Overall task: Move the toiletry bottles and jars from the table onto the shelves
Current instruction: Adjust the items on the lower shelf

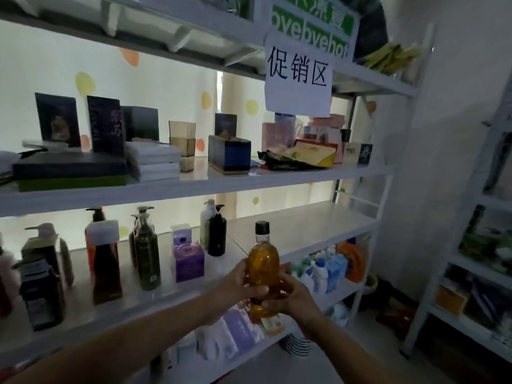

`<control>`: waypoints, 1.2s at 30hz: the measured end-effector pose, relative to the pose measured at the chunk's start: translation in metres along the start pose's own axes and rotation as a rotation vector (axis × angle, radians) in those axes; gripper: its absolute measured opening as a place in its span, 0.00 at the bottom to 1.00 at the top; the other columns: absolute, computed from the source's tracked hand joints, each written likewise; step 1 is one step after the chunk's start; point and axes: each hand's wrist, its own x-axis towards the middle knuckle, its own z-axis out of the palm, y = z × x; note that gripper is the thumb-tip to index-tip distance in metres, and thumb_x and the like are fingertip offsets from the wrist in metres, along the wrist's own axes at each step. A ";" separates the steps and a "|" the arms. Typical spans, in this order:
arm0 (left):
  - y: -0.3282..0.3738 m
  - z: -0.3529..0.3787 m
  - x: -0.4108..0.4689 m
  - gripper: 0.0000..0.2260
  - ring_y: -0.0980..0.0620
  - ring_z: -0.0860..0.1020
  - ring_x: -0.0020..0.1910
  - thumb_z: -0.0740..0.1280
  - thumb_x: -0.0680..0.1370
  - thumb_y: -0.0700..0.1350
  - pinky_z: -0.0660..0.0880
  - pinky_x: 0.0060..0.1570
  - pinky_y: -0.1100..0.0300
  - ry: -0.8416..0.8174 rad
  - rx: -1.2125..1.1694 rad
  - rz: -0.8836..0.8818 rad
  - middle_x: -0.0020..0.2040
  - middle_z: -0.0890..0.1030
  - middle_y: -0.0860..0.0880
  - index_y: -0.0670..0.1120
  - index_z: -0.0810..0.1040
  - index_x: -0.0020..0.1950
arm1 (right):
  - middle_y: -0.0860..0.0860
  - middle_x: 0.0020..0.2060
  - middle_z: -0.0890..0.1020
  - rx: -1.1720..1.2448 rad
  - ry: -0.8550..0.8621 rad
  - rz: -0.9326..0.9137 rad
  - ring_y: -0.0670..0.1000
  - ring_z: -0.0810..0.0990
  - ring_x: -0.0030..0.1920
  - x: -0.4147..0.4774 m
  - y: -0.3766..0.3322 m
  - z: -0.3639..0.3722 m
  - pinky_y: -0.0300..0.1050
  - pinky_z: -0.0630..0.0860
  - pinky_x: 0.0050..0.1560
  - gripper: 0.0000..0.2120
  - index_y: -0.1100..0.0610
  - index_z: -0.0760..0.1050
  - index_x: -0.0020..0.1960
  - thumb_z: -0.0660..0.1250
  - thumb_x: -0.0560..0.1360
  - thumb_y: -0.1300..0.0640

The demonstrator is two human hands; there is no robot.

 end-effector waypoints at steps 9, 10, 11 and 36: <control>-0.027 -0.042 0.111 0.36 0.50 0.73 0.60 0.78 0.65 0.50 0.75 0.58 0.56 0.240 0.206 -0.001 0.61 0.73 0.49 0.52 0.63 0.67 | 0.44 0.48 0.78 -0.005 0.019 0.001 0.41 0.78 0.47 0.132 0.031 -0.007 0.27 0.74 0.36 0.29 0.54 0.68 0.59 0.77 0.64 0.66; -0.032 -0.049 0.120 0.39 0.50 0.74 0.60 0.79 0.61 0.55 0.75 0.58 0.56 0.256 0.218 0.004 0.61 0.73 0.49 0.53 0.63 0.65 | 0.46 0.48 0.78 -0.011 0.008 -0.004 0.44 0.79 0.47 0.149 0.038 -0.007 0.29 0.75 0.37 0.27 0.54 0.68 0.58 0.76 0.65 0.66; -0.038 -0.056 0.130 0.43 0.49 0.74 0.60 0.80 0.55 0.60 0.75 0.59 0.54 0.278 0.213 0.018 0.61 0.74 0.49 0.54 0.64 0.65 | 0.48 0.49 0.79 -0.027 -0.004 -0.013 0.47 0.79 0.48 0.166 0.044 -0.007 0.31 0.77 0.40 0.25 0.54 0.69 0.57 0.75 0.66 0.66; -0.144 -0.150 0.258 0.25 0.54 0.75 0.62 0.70 0.74 0.47 0.75 0.61 0.52 0.836 0.572 -0.271 0.61 0.76 0.51 0.57 0.64 0.68 | 0.46 0.45 0.74 -0.359 -0.464 -0.172 0.50 0.78 0.48 0.422 0.135 0.036 0.35 0.75 0.44 0.22 0.52 0.64 0.57 0.73 0.71 0.54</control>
